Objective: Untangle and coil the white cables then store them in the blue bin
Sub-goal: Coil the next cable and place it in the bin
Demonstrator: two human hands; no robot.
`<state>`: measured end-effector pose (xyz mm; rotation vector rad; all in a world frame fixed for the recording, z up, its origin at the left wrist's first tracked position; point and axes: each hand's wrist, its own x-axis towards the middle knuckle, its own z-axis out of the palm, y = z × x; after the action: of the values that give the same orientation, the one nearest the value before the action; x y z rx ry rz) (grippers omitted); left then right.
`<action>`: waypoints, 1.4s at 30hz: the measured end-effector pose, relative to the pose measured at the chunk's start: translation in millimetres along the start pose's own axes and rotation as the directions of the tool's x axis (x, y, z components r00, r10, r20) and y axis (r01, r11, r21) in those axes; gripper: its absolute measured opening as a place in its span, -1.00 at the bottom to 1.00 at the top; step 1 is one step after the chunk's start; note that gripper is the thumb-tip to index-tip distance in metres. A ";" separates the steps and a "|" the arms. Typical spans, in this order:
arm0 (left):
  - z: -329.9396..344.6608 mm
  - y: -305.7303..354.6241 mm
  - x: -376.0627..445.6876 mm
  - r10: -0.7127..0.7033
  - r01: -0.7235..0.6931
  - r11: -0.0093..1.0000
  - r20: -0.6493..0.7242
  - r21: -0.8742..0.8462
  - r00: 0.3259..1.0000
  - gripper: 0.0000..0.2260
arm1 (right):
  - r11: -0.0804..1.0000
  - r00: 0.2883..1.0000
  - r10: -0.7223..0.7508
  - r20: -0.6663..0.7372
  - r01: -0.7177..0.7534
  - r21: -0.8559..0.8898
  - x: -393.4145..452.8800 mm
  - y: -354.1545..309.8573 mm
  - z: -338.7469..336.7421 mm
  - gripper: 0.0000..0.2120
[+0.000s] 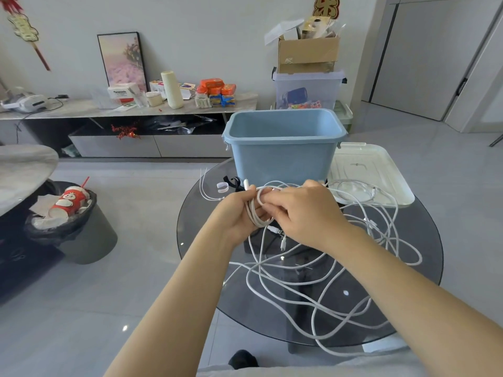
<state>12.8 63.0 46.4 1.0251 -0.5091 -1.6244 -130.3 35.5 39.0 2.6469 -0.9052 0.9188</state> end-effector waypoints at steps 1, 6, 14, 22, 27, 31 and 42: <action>0.8 0.2 0.7 0.024 -0.024 1.000 -0.025 -0.016 0.999 -0.70 | 0.999 0.999 -0.029 0.031 0.030 -0.041 -1.2 -1.3 0.9 -0.72; -3.2 -0.3 10.1 0.136 -0.157 0.982 -0.192 -0.102 0.972 -0.81 | 0.992 0.993 0.040 0.115 -0.026 -0.120 -2.8 -14.7 -5.6 -0.77; -12.1 8.9 7.2 0.162 -0.213 0.938 -0.196 -0.275 0.967 -0.79 | 0.927 0.813 0.314 0.490 -0.374 0.026 -10.1 7.3 -16.4 -0.65; -22.0 23.6 -0.2 0.244 -0.224 0.891 0.002 -0.394 0.970 -0.73 | 0.793 0.656 0.263 0.707 -0.565 0.229 -20.0 40.6 -1.6 -0.73; -20.4 23.1 -6.7 0.138 -0.111 0.976 0.140 -0.189 0.981 -0.89 | 0.499 0.701 0.292 0.651 -0.692 0.522 -18.7 47.2 -5.3 -0.77; -19.0 20.4 -7.2 0.022 -0.027 0.999 0.198 0.023 0.980 -0.83 | 0.102 0.649 0.414 0.638 -0.730 0.676 -16.0 49.4 -2.0 -0.95; -10.9 7.7 -2.8 -0.140 0.067 0.967 0.294 0.245 0.946 -0.73 | 0.178 0.748 0.517 0.417 -0.570 0.802 -0.8 21.6 -11.6 -0.90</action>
<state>26.2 65.1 47.5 0.9834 -0.8859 -1.8650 -149.6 23.0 47.4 3.1644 -1.9257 2.0538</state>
